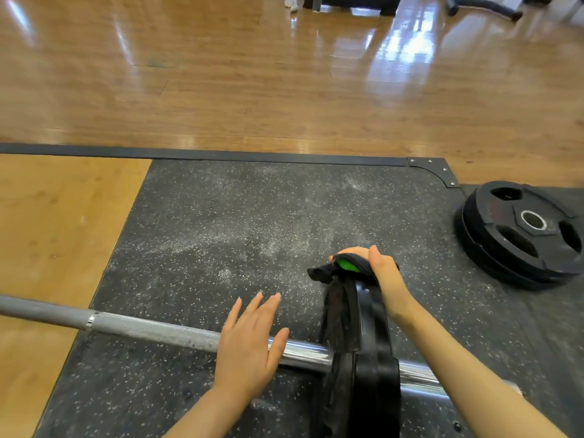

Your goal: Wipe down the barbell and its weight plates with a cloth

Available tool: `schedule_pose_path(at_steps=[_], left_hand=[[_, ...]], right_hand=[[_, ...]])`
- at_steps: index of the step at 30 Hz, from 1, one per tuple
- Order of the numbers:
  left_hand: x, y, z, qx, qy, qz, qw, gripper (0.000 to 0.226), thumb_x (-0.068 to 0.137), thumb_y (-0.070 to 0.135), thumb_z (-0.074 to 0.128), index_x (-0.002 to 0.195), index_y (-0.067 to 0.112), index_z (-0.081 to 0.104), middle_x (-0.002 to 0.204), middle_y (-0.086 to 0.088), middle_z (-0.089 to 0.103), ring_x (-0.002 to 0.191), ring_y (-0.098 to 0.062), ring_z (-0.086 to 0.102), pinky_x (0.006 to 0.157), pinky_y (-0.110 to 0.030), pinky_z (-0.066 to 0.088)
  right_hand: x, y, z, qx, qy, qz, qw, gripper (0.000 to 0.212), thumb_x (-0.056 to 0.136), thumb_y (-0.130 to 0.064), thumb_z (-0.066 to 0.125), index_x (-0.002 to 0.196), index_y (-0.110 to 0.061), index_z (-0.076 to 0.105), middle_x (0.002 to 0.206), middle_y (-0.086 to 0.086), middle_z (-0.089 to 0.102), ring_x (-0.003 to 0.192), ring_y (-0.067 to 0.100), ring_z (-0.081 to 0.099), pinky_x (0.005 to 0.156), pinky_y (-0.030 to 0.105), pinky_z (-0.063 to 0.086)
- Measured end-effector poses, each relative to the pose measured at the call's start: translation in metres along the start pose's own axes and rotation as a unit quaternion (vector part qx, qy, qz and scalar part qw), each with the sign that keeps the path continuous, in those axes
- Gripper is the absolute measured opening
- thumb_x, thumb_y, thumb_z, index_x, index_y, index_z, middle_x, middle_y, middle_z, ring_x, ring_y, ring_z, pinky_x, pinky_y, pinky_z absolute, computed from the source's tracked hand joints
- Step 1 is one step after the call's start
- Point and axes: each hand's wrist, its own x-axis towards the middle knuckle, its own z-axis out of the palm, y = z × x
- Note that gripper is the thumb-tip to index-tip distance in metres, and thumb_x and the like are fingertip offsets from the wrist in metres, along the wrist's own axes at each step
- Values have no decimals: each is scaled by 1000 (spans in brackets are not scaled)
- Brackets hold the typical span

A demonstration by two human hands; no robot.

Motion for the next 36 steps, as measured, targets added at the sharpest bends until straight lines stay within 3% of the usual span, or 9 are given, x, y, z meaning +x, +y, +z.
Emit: schedule_pose_path(at_steps=[2, 3, 6, 10, 16, 22, 26, 31, 36], left_hand=[[2, -1, 1, 9, -4, 6, 1000, 55, 96, 43, 33, 134, 11, 56, 129, 5, 63, 130, -22, 50, 109, -44, 24], [2, -2, 1, 13, -5, 8, 1000, 55, 95, 44, 33, 134, 12, 56, 128, 5, 63, 130, -22, 51, 109, -44, 25], [0, -3, 2, 24, -6, 14, 1000, 54, 96, 45, 34, 133, 13, 57, 128, 6, 63, 129, -21, 52, 108, -43, 25], [-4, -3, 2, 25, 5, 15, 1000, 53, 96, 43, 34, 135, 13, 56, 128, 6, 63, 128, -20, 52, 109, -42, 25], [-5, -2, 3, 26, 22, 22, 999, 53, 95, 42, 36, 133, 12, 57, 129, 4, 63, 126, -20, 54, 108, -42, 26], [-4, -4, 4, 36, 27, 37, 998, 54, 93, 42, 38, 132, 11, 59, 127, 3, 64, 125, -22, 56, 106, -44, 28], [-6, -6, 4, 48, 22, 46, 998, 55, 93, 43, 37, 132, 11, 58, 125, 4, 65, 124, -22, 57, 106, -44, 28], [-8, -5, 3, 56, 13, 45, 997, 55, 93, 45, 36, 132, 12, 58, 125, 5, 65, 124, -23, 57, 107, -43, 27], [-10, -3, 2, 57, 14, 43, 997, 55, 94, 44, 37, 133, 12, 57, 125, 5, 65, 123, -23, 58, 107, -42, 27]], right_hand=[[-2, -1, 0, -32, 1, -43, 999, 36, 98, -30, 39, 102, -26, 74, 111, 1, 71, 110, 21, 63, 97, 40, 48], [-4, -2, -1, -45, -4, -67, 997, 38, 100, -21, 38, 102, -28, 75, 113, -1, 70, 112, 19, 62, 98, 35, 46], [-12, -6, -5, -68, -39, -107, 991, 39, 100, -33, 37, 105, -26, 75, 117, -4, 68, 119, 19, 58, 101, 23, 40], [-3, -13, -11, -82, -72, -69, 992, 32, 98, -34, 47, 102, -21, 76, 113, -6, 70, 111, 14, 62, 92, 16, 43], [24, -2, -21, -120, 2, -58, 991, 28, 102, -18, 47, 101, -19, 75, 106, -9, 72, 106, 9, 64, 96, 29, 48], [19, 9, -16, -53, -78, 14, 995, 47, 102, -38, 33, 106, -21, 76, 117, -6, 70, 115, 12, 62, 101, 26, 44], [6, -1, -12, 0, -62, -4, 998, 47, 101, -32, 34, 97, -22, 79, 113, -3, 72, 112, 14, 64, 93, 16, 44], [-13, -19, -10, -38, -71, -59, 995, 49, 103, -34, 34, 89, -19, 80, 110, -3, 73, 115, 15, 62, 100, 23, 43], [-22, -34, -12, -50, -59, -127, 989, 41, 99, -40, 48, 86, -17, 79, 100, -2, 75, 103, 19, 68, 91, 26, 50]])
